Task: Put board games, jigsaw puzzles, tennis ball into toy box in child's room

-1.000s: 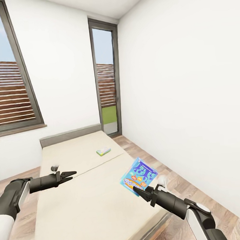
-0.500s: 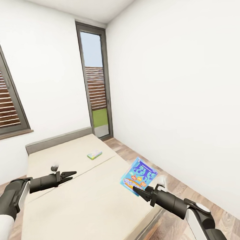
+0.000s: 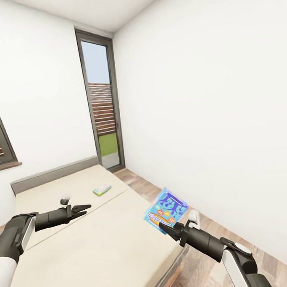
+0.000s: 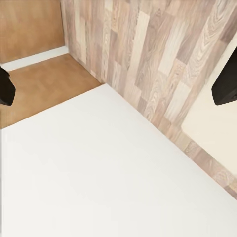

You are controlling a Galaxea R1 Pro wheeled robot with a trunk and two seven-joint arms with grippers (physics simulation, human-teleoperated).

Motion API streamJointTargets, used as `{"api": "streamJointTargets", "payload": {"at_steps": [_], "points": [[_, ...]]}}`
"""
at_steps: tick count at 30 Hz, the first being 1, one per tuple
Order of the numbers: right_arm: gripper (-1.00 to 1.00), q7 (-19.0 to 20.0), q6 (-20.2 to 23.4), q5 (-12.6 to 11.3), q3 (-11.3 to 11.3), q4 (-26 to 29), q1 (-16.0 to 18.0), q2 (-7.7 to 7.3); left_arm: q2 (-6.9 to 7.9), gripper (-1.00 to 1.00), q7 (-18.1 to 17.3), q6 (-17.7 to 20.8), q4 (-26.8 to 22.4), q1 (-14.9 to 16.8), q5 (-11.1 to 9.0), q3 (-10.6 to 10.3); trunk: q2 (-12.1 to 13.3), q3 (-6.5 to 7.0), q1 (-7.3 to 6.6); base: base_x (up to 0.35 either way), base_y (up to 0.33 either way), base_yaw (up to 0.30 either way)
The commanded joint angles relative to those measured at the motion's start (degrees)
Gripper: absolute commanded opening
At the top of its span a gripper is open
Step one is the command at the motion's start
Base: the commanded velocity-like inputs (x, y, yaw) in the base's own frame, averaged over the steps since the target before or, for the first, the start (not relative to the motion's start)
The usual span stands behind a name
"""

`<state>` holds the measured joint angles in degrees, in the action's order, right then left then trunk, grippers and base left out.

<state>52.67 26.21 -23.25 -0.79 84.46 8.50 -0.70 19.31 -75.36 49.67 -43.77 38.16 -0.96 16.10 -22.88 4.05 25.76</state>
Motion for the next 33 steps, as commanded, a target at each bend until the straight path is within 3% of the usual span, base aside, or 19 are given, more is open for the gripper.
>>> {"api": "streamJointTargets", "payload": {"at_steps": [1,33], "points": [[-1.0,0.1,0.5,-0.5,0.0,-0.1,0.0,-0.01,0.02,1.0,-0.1,0.6,0.0,0.0,-0.1,0.1,0.0,0.05,0.02,0.0,0.0,-0.2],[-1.0,0.0,0.7,-0.5,-0.2,-0.1,0.0,0.0,-0.15,1.0,0.2,0.4,0.0,-0.2,-0.1,0.0,0.0,2.3,0.02,0.0,0.0,-0.2]]}}
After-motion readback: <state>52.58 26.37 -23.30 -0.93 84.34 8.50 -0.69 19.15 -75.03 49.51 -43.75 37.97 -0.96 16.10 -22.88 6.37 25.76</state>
